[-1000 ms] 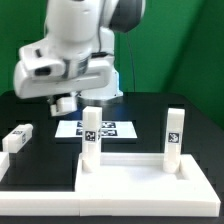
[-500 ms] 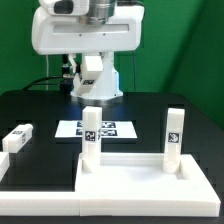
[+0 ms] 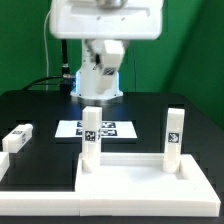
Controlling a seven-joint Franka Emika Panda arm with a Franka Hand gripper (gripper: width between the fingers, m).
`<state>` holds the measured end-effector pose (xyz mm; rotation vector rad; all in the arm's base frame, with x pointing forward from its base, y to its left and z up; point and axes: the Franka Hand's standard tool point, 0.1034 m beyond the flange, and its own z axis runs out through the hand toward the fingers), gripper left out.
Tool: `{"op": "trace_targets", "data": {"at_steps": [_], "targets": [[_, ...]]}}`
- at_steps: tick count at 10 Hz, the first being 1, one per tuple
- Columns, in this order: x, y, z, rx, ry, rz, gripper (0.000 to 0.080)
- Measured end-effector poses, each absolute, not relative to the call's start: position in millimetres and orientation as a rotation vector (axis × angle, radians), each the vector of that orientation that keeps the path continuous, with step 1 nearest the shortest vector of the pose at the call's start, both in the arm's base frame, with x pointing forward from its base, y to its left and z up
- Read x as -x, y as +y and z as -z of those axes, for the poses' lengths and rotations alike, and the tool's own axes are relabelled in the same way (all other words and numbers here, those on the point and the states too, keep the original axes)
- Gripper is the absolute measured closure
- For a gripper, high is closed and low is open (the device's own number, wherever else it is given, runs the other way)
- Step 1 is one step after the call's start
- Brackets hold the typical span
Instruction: Assemble desk
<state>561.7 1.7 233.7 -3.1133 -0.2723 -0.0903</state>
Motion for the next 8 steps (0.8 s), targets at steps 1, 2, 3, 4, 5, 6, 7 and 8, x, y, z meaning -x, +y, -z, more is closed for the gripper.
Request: {"op": "trace_targets", "data": {"at_steps": [1,2,3,4,5,6,7,8], "targets": [[-583,11,-245.2,3.109,-0.244,0.157,0.0512],[-606,12,-256.3,3.101,-0.234,0.283,0.0512],[-606,8,-253.6,3.097,-0.251,0.423,0.0512],[-599,5,-248.9,3.092,-0.244,0.494,0.0512],[-599,4,-248.1,3.091,-0.247,0.532,0.0512],[-600,6,-246.0,3.091,-0.237,0.547,0.0512],[-603,17,-235.3,3.085,-0.196,0.563,0.0512],[-617,30,-223.9,3.075,-0.16,0.552,0.0512]]}}
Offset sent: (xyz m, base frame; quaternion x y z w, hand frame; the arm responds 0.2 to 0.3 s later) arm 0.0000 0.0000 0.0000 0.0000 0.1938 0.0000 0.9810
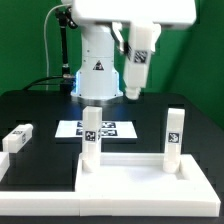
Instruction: Assemble desk
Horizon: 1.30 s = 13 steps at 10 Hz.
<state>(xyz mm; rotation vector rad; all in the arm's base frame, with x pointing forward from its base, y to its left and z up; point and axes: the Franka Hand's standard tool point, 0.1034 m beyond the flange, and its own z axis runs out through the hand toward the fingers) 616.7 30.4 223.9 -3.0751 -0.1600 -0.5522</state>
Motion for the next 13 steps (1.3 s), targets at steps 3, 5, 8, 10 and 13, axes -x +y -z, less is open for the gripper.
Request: {"op": "trace_targets", "data": {"at_steps": [3,5,8,10,13], "targets": [[-682,62,-212.4,3.086,-0.025,0.529,0.0512],[-687,65,-214.4,3.095,-0.037,0.518,0.0512],[-686,65,-212.3,3.096,-0.036,0.519,0.0512],[-689,77,-198.3,3.091,-0.036,0.564,0.0512],[-708,91,-176.9,3.062,0.033,0.695,0.0512]]}}
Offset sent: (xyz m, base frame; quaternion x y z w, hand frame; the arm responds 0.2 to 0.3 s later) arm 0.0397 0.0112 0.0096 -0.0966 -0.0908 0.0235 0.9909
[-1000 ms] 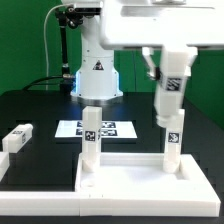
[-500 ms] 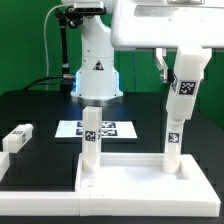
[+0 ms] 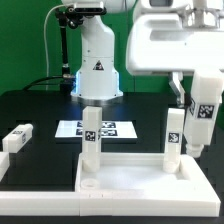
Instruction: Assemble desk
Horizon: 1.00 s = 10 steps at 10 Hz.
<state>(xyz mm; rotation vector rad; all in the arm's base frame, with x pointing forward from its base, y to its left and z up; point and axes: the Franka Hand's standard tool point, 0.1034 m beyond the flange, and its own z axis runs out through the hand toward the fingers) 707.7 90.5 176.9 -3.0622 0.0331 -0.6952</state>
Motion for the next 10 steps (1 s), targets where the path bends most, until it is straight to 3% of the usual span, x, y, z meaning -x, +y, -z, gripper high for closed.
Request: {"op": "trace_targets", "data": {"at_steps": [4,10], "targets": [[-707,89,-176.1,3.063,0.026,0.7,0.0512],[-675,93,-133.4,3.073,0.008,0.676,0.0512]]}}
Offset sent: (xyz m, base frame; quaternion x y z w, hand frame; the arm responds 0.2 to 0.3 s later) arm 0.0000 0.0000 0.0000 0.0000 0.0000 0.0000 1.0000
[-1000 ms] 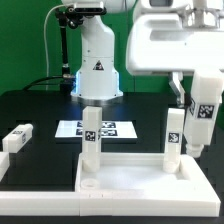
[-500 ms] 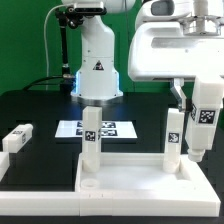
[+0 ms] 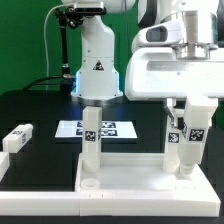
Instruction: Assemble desk
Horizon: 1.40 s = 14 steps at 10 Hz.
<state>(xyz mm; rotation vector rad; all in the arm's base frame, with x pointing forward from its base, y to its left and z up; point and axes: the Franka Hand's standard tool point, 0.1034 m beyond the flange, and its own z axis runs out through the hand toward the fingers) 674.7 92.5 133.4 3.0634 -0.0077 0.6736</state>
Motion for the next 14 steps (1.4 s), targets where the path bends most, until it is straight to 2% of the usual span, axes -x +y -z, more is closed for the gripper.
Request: {"op": "trace_targets", "data": {"at_steps": [4,14], "targets": [[-670,93,-118.7,-3.065,-0.003,-0.639,0.0512],[-662,107,-110.2,-3.074,0.02,-0.609,0.0512]]}}
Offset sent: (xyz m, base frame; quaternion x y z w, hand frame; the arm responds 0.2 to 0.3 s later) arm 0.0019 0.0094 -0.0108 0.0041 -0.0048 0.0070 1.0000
